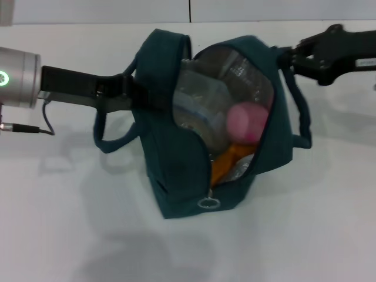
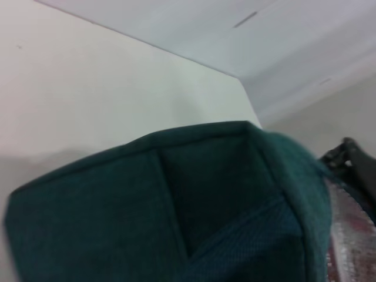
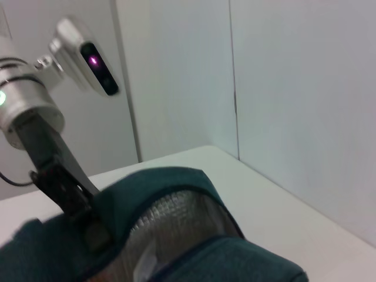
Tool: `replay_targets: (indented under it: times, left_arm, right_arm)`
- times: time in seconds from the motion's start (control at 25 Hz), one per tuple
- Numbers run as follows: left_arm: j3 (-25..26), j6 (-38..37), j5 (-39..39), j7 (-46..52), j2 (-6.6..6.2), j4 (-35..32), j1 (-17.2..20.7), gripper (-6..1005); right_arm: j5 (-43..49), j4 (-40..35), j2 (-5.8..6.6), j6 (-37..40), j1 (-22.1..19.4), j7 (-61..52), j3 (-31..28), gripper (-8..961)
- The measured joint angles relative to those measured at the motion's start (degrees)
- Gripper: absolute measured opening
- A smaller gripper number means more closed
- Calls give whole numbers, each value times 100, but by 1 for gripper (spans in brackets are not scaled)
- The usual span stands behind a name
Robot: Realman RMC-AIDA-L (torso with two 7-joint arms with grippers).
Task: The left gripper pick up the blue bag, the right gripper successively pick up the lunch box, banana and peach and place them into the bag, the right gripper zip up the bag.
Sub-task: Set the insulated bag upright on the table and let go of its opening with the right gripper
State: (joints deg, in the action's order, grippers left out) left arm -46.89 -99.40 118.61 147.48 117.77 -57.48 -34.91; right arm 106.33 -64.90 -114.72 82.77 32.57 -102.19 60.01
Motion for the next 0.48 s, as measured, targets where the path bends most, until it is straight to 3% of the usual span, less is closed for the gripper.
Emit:
replay_targets:
  times: [0.16, 0.48]
  left_arm:
    - [-71, -42, -12, 0, 140, 141, -72, 42]
    - [-700, 85, -682, -107, 171, 814, -196, 42]
  right_arm:
    - [-171, -576, -29, 403, -285, -197, -330, 84]
    - [-389, -631, -9, 922, -615, -257, -1021, 96]
